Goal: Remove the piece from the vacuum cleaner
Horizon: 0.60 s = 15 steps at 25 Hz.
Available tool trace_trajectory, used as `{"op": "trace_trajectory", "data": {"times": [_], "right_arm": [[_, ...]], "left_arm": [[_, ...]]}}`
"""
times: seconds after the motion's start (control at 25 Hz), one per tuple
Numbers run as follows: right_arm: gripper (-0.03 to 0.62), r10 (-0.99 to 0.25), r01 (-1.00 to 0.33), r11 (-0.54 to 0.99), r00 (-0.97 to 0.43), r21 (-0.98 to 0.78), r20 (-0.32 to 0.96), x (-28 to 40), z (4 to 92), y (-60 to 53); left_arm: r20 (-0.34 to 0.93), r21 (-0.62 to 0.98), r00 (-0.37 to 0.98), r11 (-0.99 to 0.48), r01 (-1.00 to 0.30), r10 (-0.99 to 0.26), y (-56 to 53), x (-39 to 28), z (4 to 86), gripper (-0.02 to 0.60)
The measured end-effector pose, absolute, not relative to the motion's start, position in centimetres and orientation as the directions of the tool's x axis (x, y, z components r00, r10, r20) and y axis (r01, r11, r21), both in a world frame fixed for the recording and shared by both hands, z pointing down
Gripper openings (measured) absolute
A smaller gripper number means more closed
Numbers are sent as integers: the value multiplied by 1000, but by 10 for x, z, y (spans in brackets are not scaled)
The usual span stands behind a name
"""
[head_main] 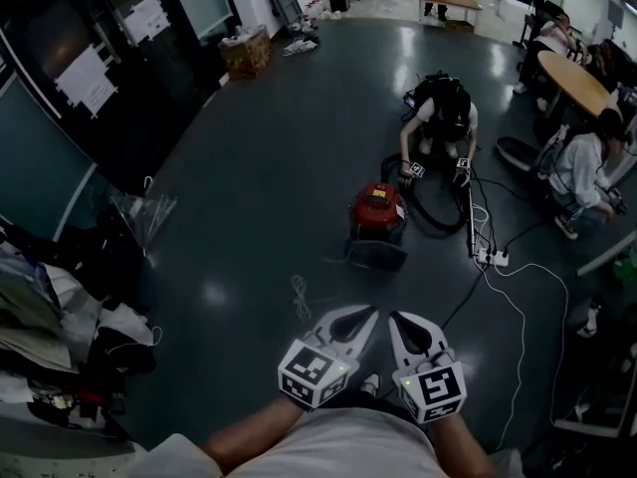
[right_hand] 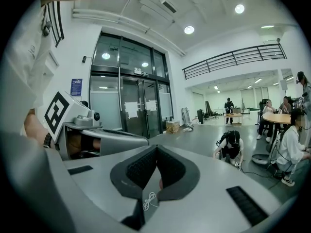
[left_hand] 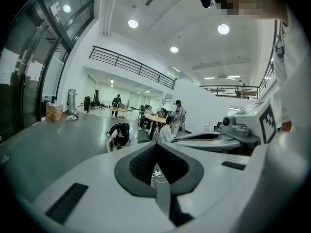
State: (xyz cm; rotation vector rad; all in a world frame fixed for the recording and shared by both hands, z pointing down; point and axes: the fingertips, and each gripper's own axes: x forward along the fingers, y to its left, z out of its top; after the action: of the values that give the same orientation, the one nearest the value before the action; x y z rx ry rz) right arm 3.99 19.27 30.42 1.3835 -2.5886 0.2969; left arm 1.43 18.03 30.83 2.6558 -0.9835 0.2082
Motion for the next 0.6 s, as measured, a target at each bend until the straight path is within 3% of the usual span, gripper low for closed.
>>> {"op": "trace_trajectory", "data": {"times": [0.6], "right_arm": [[15, -794, -847, 524, -524, -90, 309, 21, 338, 86]], "left_arm": [[261, 226, 766, -735, -640, -587, 71, -1, 343, 6]]}}
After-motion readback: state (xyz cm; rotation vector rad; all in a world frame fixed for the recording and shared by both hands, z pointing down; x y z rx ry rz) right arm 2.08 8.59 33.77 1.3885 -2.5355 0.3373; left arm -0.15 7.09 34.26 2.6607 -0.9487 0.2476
